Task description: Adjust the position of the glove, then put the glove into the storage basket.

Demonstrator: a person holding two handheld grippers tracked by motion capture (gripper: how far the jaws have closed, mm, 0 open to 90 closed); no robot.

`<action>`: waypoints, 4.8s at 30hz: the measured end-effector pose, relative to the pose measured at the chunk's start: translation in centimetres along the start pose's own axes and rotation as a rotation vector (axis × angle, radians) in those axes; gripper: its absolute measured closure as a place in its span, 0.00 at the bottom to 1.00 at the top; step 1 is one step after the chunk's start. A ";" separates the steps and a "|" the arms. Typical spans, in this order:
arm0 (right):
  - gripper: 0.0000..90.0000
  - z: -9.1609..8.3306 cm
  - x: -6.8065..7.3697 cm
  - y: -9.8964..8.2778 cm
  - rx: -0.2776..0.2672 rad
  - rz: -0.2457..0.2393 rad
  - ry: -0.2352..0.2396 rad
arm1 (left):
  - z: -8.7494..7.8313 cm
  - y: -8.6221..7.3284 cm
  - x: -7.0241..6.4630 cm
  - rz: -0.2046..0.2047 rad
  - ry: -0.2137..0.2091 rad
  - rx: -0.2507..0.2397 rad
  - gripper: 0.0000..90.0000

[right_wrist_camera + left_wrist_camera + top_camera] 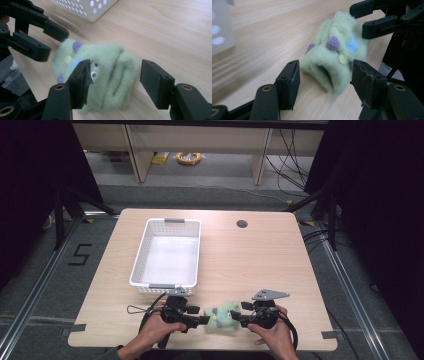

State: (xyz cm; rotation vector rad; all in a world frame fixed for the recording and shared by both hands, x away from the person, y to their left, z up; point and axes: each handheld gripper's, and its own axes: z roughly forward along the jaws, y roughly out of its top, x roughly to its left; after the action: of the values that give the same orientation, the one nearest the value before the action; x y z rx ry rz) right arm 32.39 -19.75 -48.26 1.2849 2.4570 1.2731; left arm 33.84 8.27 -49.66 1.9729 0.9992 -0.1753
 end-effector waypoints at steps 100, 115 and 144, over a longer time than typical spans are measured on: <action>0.79 1.2 4.3 9.3 -0.111 0.025 0.197 | -9.7 6.0 2.2 0.029 -0.014 -0.100 0.83; 0.79 4.1 5.3 14.2 -0.085 -0.007 0.168 | -12.3 8.1 5.6 -0.007 0.044 -0.092 0.82; 0.79 12.4 5.5 18.3 0.016 0.037 0.134 | -13.0 8.9 12.7 -0.102 0.156 -0.014 0.82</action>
State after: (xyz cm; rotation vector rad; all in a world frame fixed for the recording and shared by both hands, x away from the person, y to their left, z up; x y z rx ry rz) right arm 45.82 -2.57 -41.79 1.2949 2.5486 1.3950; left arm 45.35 23.05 -42.13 1.9472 1.1999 -0.0717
